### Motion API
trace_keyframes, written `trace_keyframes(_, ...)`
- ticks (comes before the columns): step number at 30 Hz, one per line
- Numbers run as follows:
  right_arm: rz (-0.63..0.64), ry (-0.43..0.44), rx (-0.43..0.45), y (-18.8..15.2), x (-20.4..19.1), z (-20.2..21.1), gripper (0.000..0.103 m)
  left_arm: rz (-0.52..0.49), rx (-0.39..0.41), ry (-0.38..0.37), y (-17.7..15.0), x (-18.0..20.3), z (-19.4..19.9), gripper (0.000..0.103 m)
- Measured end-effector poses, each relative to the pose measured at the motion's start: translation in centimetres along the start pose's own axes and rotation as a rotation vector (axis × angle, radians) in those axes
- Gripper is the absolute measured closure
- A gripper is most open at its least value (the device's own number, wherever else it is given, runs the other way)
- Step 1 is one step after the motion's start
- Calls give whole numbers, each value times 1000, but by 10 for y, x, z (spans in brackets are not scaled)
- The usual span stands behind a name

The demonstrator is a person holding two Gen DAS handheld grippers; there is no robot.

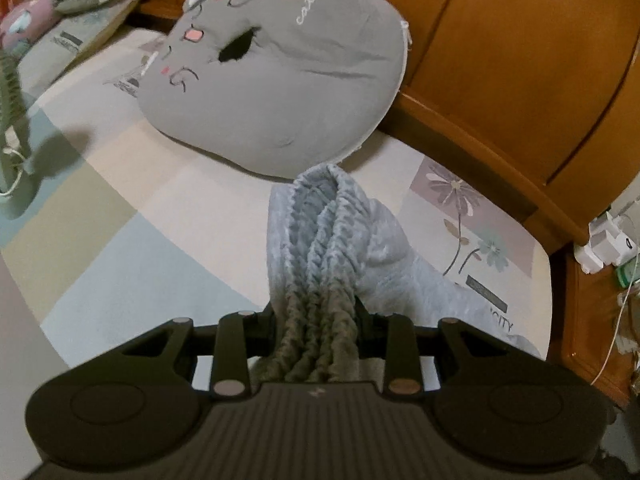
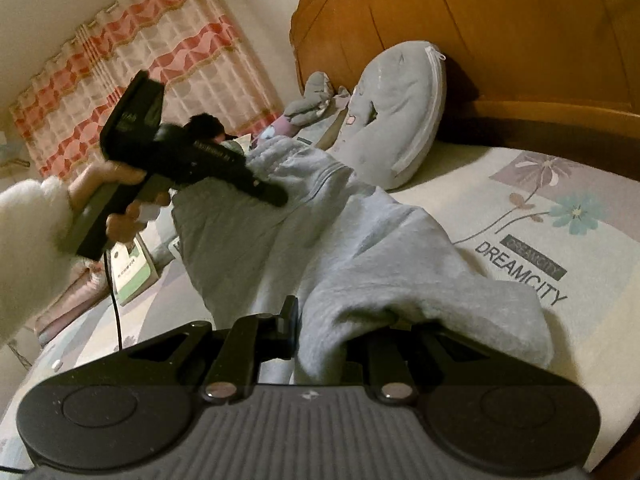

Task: Fold clothes
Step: 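Lift the folded grey sweatpants with both grippers and carry them toward the headboard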

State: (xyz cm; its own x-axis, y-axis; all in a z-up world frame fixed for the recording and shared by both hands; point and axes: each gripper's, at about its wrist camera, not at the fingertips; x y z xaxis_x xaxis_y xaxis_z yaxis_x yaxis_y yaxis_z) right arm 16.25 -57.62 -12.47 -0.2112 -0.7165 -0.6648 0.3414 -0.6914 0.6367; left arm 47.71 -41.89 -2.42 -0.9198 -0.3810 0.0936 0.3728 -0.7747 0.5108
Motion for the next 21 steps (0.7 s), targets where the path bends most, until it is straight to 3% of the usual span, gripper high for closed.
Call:
trace_keyframes(5, -25, -7, -7, -4, 11, 1, 85, 21, -13, 13, 18, -10, -1, 66)
trace_keyframes(8, -50, -9, -10, -7, 15, 2, 85, 68, 85, 73, 28, -19, 12, 69)
trace_keyframes(11, -60, -6, -13, -10, 16, 2, 85, 140, 124, 59, 31, -27, 22, 62)
trace_keyframes(15, -78, 0, -24, -11, 19, 3, 83, 72, 73, 71, 16, -6, 22, 56)
trace_keyframes(17, -114, 18, -30, -11, 23, 5, 77, 16, 50, 51, 3, 12, 21, 56)
trace_keyframes(19, -200, 69, -57, -12, 34, 8, 49, -29, 49, 25, -15, 32, 20, 55)
trace_keyframes(21, -317, 112, -84, -16, 50, 12, 34, -40, 45, -19, -39, 46, 21, 55)
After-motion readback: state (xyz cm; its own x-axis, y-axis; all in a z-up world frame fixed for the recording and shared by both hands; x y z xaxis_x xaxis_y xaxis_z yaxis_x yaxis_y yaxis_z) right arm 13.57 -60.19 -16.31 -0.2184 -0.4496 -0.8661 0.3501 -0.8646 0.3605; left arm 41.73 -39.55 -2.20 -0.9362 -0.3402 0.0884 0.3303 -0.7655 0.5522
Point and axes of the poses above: each gripper's, at about its wrist camera, not at the fingertips, and z roughly against the way its jaws point, x to its right, y to its top, and after that the axes turned 13 degrees about -z, right-handed
